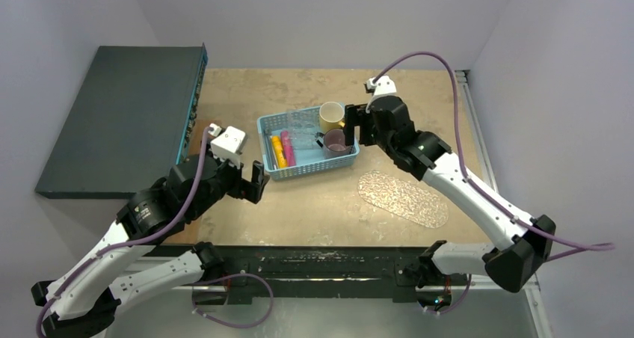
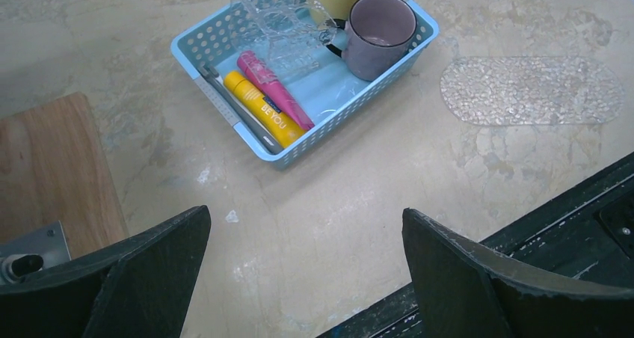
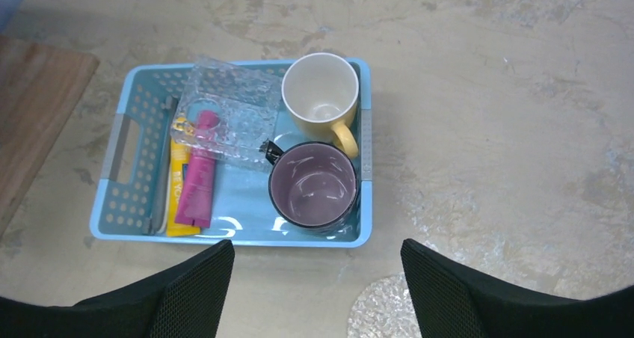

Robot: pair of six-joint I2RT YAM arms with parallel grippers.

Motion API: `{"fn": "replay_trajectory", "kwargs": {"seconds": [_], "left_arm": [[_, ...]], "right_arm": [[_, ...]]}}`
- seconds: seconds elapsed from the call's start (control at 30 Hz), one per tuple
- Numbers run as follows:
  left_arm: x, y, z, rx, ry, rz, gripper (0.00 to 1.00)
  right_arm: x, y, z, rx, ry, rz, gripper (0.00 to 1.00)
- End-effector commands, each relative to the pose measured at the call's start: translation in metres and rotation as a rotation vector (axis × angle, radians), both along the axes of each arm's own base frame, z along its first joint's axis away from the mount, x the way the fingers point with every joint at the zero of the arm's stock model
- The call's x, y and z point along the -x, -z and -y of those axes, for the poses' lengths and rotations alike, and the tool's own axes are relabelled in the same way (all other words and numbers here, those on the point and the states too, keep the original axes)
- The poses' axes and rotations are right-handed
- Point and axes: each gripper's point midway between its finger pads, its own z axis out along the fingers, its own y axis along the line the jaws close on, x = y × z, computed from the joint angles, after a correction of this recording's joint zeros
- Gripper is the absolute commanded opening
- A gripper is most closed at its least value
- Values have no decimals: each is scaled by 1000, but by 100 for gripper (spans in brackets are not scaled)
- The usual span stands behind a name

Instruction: Prepare toiletry sets of a toothbrush and toothpaste on the tray

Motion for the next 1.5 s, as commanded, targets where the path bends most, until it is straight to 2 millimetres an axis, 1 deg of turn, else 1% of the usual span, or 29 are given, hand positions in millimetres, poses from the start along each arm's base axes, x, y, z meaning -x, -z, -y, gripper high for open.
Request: {"fn": "replay_trajectory", "kwargs": {"seconds": [0.0, 0.1, 0.13, 0.17, 0.2, 0.27, 0.43, 0.63, 0.8, 0.87, 1.0, 1.2, 1.47], "left_arm": [[-4, 1, -5, -18, -32, 15, 99], [-5, 2, -6, -25, -41, 15, 99], [-5, 3, -6, -27, -41, 14, 99], [-6, 3, -6, -29, -41, 13, 99], [-5, 4, -6, -31, -40, 11, 98], [-6, 4, -6, -33, -41, 9, 98], [-7, 7, -6, -48, -48, 5, 98], [-8, 8, -6, -52, -46, 2, 97], [-8, 9, -6, -58, -46, 0, 97], [-8, 9, -5, -60, -46, -3, 97], [-8, 9, -5, -61, -43, -4, 97], [-8, 10, -5, -62, -44, -3, 97], [-8, 10, -5, -64, -44, -4, 97]], "right_arm": [[-12, 0, -8, -16, -9, -5, 81], [-25, 12, -4, -24, 12, -35, 73], [-31, 16, 1, -38, 24, -46, 69], [-34, 19, 0, -55, 17, -57, 68], [-39, 22, 1, -68, 8, -68, 63], [-47, 29, 2, -63, 16, -79, 57], [-64, 47, 0, -40, 29, -115, 54], [-85, 69, 7, 6, 69, -149, 51], [-100, 81, 8, 21, 83, -169, 47], [-106, 87, 7, 25, 86, -184, 43], [-116, 98, 5, 40, 90, -207, 40], [-125, 115, 5, 64, 91, -242, 38], [-127, 137, 7, 94, 82, -290, 37]]}}
